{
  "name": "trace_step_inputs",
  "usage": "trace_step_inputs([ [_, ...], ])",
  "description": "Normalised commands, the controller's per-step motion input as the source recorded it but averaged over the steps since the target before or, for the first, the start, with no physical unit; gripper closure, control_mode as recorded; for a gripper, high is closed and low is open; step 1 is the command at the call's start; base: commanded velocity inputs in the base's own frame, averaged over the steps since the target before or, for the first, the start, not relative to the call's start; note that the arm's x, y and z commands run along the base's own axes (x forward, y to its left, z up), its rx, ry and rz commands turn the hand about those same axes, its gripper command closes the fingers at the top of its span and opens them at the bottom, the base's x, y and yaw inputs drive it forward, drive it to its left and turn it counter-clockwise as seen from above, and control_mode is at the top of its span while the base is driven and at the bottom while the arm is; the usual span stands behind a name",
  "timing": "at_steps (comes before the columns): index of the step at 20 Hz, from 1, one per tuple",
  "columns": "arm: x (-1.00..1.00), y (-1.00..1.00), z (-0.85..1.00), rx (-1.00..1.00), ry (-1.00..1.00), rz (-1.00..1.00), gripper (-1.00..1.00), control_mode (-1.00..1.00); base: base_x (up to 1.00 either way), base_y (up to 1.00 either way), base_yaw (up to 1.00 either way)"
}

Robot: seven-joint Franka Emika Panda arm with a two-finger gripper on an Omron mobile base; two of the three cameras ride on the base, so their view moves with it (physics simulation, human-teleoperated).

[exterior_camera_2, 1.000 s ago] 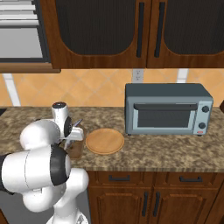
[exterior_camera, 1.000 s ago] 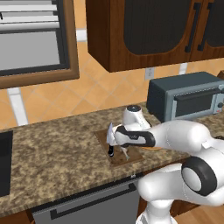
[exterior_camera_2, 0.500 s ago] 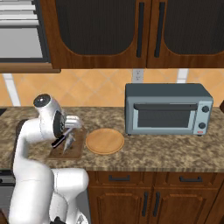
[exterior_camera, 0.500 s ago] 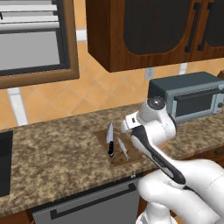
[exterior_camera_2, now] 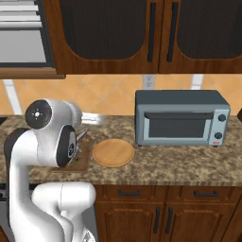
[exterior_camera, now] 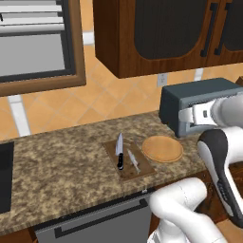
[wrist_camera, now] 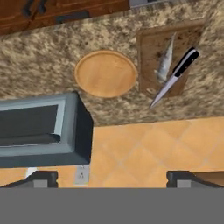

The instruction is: Pick up the knife from the drawer and place it on the cutting board. Then place the meat from the plate to the cutting board.

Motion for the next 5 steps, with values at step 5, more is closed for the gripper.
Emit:
trace_step_inputs([
  [5,-0.02,0.0,-0.06,-0.02,-0.01,0.0,-1.0,-1.0,0.0,0.0,0.0],
])
